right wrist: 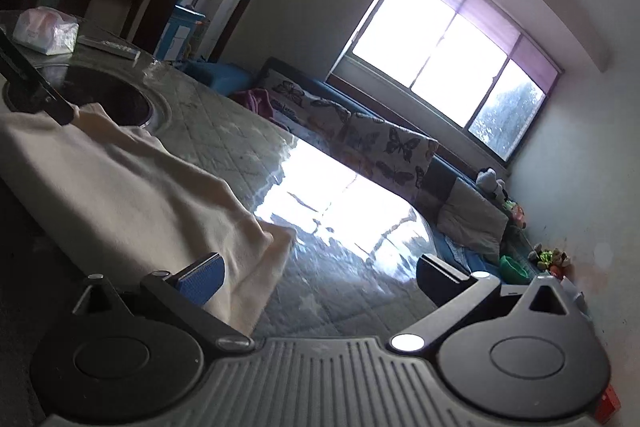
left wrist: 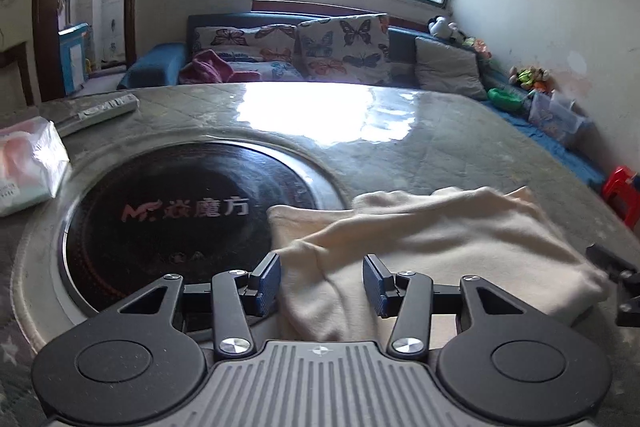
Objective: Fold clothes
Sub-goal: 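Lay the folded hem down and open both grippers, then press the folded sweatshirt flat with both open grippers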
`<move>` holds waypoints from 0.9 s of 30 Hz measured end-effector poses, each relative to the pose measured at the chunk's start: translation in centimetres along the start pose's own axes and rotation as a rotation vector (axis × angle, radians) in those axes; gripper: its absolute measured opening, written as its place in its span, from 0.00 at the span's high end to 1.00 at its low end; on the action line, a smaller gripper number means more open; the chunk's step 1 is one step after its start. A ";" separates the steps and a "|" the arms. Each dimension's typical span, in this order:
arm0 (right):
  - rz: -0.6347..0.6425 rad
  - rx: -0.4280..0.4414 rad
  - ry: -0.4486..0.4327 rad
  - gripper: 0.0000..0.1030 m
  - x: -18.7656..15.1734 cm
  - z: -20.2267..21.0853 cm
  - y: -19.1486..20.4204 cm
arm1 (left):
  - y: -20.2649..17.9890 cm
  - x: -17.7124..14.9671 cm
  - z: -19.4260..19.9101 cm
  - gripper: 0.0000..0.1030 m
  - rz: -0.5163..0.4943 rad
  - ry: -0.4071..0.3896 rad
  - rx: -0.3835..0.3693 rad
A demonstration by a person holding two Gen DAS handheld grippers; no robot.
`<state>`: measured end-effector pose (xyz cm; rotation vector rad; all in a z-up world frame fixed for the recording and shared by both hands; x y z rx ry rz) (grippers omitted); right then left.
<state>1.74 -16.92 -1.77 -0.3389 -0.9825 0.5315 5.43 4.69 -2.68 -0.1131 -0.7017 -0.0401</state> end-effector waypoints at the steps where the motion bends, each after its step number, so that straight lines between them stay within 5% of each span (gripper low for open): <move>1: 0.013 0.005 -0.008 0.00 0.3 -0.1 0.6 | 0.1 -0.1 -0.2 0.51 0.000 0.004 0.004; 6: 0.118 0.044 0.011 0.00 0.7 -1.3 3.8 | -0.2 -0.3 1.1 0.50 -0.013 -0.020 0.003; 11: 0.158 0.032 -0.063 0.00 1.9 -0.2 4.8 | -2.3 -1.6 2.5 0.52 -0.095 -0.037 -0.075; 16: 0.190 0.079 -0.090 0.00 2.9 -0.1 6.7 | -4.6 -3.0 3.7 0.79 -0.184 -0.046 -0.153; 18: 0.244 0.101 -0.094 0.00 2.4 -0.2 7.9 | -4.9 -3.7 3.2 0.82 -0.212 -0.032 -0.140; 27: 0.310 0.085 -0.136 0.00 2.6 0.5 9.1 | -4.6 -4.0 3.6 0.81 -0.217 -0.053 -0.149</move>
Point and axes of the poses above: each gripper's, at about its wrist camera, not at the fingertips, and z roughly against the way its jaws point, y to its left, x to its top, the point moved 1 cm from there along -z, roughly the way its jaws point, and after that the axes turned 12 degrees about y, right-handed, at the moved point
